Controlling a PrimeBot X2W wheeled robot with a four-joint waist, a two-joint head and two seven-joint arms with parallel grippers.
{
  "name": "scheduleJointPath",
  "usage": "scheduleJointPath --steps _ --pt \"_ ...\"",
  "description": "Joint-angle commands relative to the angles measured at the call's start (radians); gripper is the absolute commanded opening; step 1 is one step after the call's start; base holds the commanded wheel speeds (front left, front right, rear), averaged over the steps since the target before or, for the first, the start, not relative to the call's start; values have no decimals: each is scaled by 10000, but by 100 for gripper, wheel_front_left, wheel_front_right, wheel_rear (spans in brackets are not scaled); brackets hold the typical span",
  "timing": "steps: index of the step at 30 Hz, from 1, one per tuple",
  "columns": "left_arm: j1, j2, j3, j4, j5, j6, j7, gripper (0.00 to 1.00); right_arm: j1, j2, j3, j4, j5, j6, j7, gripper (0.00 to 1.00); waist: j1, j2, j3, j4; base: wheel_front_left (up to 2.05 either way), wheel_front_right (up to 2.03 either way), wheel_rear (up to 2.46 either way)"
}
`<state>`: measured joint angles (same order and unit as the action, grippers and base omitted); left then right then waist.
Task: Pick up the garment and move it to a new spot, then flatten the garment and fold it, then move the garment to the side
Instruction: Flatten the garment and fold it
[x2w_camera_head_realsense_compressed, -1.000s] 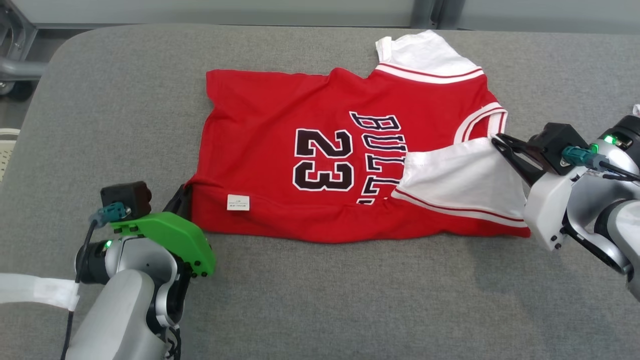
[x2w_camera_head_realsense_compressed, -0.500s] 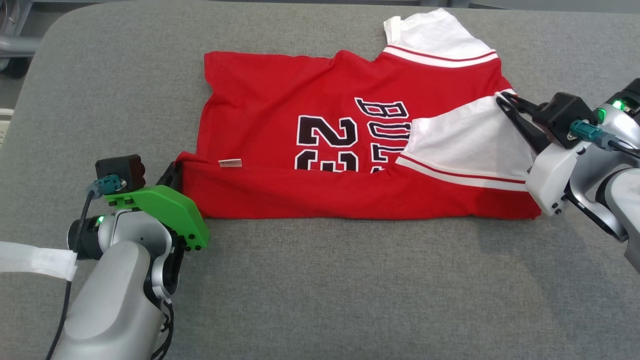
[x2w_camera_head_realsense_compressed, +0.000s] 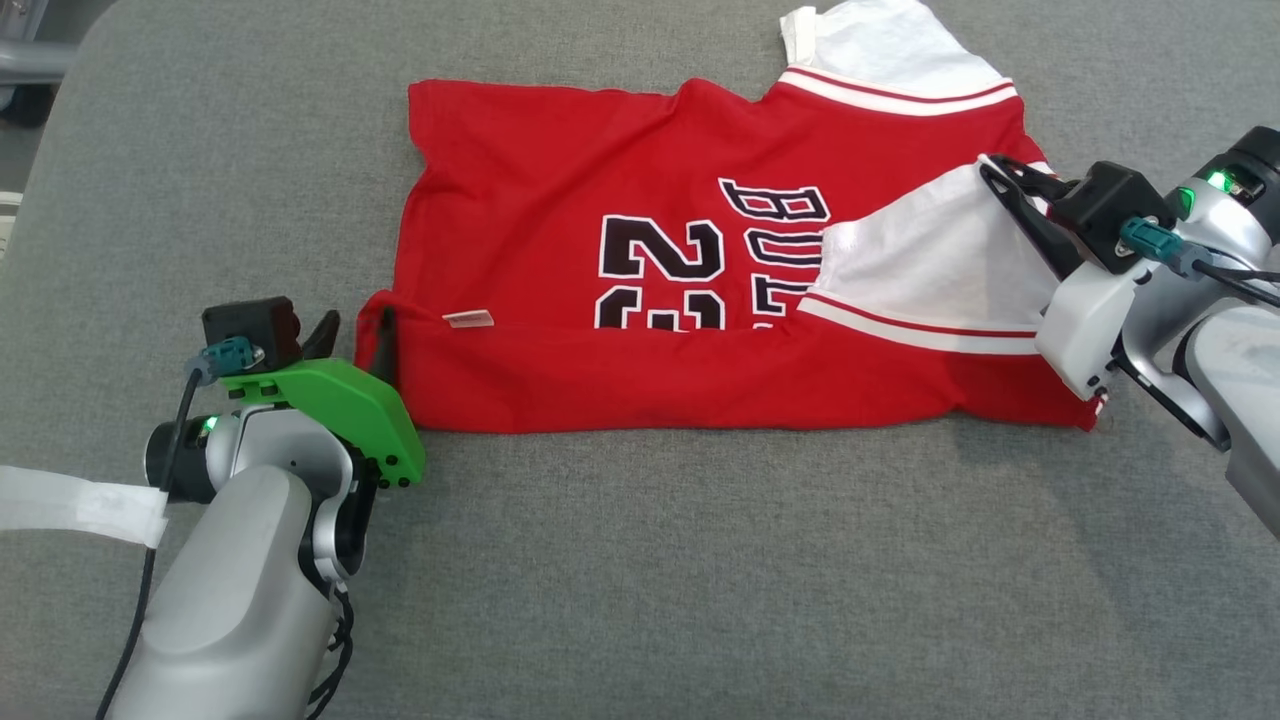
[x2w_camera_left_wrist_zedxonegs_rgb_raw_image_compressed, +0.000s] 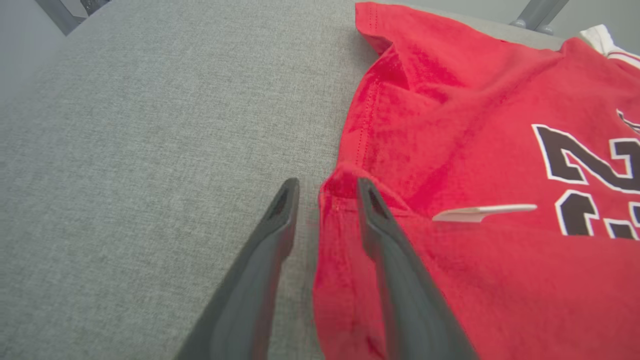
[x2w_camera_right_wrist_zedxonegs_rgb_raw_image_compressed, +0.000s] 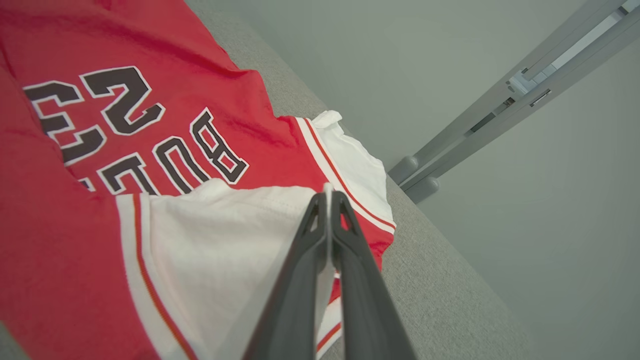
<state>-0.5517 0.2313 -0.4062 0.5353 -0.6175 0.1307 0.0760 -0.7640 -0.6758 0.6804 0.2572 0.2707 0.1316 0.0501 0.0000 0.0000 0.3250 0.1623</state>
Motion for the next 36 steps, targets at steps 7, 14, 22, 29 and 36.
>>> scheduleJointPath --steps 7,14,22,29,36 --pt "-111 -24 -58 233 168 -125 -606 100 -372 518 -308 816 -347 -20 -820 100 0 0 -109 30 0 0 0" --pt "516 215 -307 -4 447 -402 -1495 100 333 1028 -1434 1121 -436 -18 -796 100 0 0 -547 74 0 0 0" --pt "1925 609 -509 -420 734 -76 -2167 100 2912 1562 -3243 -174 -264 -18 1089 100 0 0 -1292 -3 0 0 0" --pt "2438 702 -677 -316 814 85 -2130 100 4796 2152 -4486 -1291 -853 -18 1805 100 0 0 -1616 -146 0 0 0" --pt "2152 708 -748 33 808 93 -2046 100 5730 2752 -5171 -1663 -1331 -18 2122 100 0 0 -1493 -273 0 0 0"
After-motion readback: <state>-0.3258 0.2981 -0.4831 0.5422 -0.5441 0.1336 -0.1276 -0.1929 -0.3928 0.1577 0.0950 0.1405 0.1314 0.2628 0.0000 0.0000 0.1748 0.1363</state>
